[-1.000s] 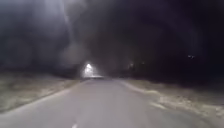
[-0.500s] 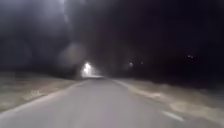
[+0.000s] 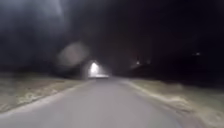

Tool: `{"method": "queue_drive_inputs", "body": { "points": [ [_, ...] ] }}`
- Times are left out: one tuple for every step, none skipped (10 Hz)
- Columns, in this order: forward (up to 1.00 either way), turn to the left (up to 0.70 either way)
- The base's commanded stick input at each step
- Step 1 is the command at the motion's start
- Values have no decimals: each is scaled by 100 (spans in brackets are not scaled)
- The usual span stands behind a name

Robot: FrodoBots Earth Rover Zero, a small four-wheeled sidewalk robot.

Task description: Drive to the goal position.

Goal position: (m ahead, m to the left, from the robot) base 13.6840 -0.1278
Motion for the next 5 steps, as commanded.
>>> {"method": "queue_drive_inputs", "body": {
  "points": [
    [100, 23],
    [100, 14],
    [100, 5],
    [100, 5],
    [100, 5]
  ]
}}
